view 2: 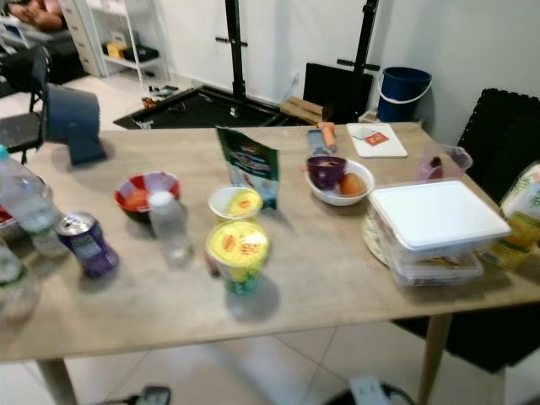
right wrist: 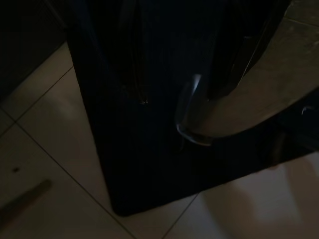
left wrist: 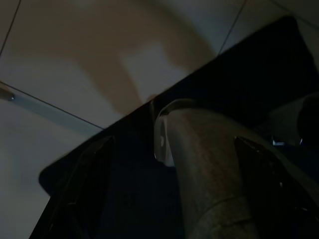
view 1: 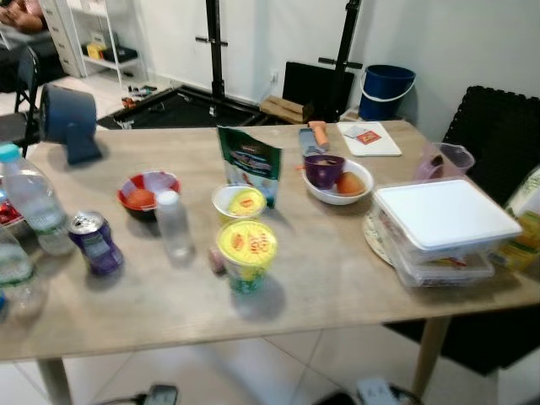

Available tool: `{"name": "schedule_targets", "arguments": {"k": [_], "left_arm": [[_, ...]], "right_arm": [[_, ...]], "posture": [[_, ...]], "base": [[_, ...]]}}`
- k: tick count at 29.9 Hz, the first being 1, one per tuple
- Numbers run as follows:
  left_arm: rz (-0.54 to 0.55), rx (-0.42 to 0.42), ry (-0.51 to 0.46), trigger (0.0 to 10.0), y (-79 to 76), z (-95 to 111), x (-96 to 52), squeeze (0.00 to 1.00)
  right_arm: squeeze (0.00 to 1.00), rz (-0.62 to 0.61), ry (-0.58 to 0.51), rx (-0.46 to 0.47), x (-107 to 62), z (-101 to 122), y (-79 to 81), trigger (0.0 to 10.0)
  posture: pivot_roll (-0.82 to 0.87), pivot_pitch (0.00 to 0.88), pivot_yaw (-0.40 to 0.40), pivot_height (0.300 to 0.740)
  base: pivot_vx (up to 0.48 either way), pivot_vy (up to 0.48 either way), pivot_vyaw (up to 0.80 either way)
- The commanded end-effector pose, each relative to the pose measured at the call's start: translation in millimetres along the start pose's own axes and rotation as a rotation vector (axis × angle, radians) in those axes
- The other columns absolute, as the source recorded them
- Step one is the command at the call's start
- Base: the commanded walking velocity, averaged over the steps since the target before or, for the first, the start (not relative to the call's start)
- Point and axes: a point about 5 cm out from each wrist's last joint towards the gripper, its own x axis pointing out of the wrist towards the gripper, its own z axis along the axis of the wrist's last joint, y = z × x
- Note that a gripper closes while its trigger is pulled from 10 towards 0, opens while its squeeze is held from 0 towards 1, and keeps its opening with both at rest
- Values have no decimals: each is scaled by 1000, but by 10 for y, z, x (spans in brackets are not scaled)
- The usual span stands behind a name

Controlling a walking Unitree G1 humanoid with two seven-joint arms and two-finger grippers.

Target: Restocking fridge

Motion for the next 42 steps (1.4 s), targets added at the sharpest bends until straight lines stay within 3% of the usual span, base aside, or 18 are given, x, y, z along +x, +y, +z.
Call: {"name": "schedule_targets", "arguments": {"k": [1, 6, 11, 13, 14, 15, 21, 23, 25, 26, 30, 35, 42], "left_arm": [[13, -1, 18, 10000, 38, -44, -17, 0], [32, -20, 9, 10000, 77, -45, -28, 0], [132, -110, -16, 10000, 252, -48, -76, 0], [208, -143, -20, 10000, 381, -65, -121, 0], [336, -208, -29, 10000, 589, -92, -204, 0], [336, -208, -29, 10000, 589, -92, -204, 0], [595, -357, -42, 10000, 1020, -197, -442, 0], [595, -357, -42, 10000, 1020, -197, -442, 0], [732, -420, -55, 10000, 1228, -239, -588, 0], [732, -420, -55, 10000, 1228, -239, -588, 0], [974, -534, -75, 10000, 1593, -307, -896, 0], [1048, -564, -93, 10000, 1715, -303, -1008, 0], [1308, -663, -245, 10000, 2200, -116, -1507, 0]], "right_arm": [[0, 17, 15, 4, 4, -47, 62, 10000], [0, 19, 15, 2, 5, -43, 69, 10000], [0, 19, 14, -1, 5, -41, 66, 10000], [0, 19, 13, -2, 5, -37, 65, 10000], [0, 17, 13, -3, 5, -37, 60, 10000], [0, 17, 13, -3, 5, -37, 60, 10000], [0, 20, 13, -4, 7, -33, 73, 10000], [0, 20, 13, -4, 7, -33, 73, 10000], [0, 23, 12, -3, 10, -30, 91, 10000], [0, 23, 12, -3, 10, -30, 91, 10000], [0, 31, 16, -6, 15, -39, 129, 10000], [0, 33, 16, -7, 16, -38, 138, 10000], [0, 30, 18, -7, 14, -44, 126, 10000]], "posture": [[10, 48, 7, 740], [11, 47, 7, 740], [12, 44, 9, 740], [13, 42, 10, 740], [14, 41, 11, 740], [14, 41, 11, 740], [22, 44, 14, 740], [22, 44, 14, 740], [30, 46, 16, 740], [30, 46, 16, 740], [34, 45, 19, 740], [30, 45, 22, 740], [35, 46, 24, 740]], "base": [[0, 0, 0], [0, 0, 0], [0, 0, 0], [0, 0, 0], [0, 0, 0], [0, 0, 0], [0, 0, 0], [0, 0, 0], [0, 0, 0], [0, 0, 0], [0, 0, 0], [0, 0, 0], [0, 0, 0]]}}
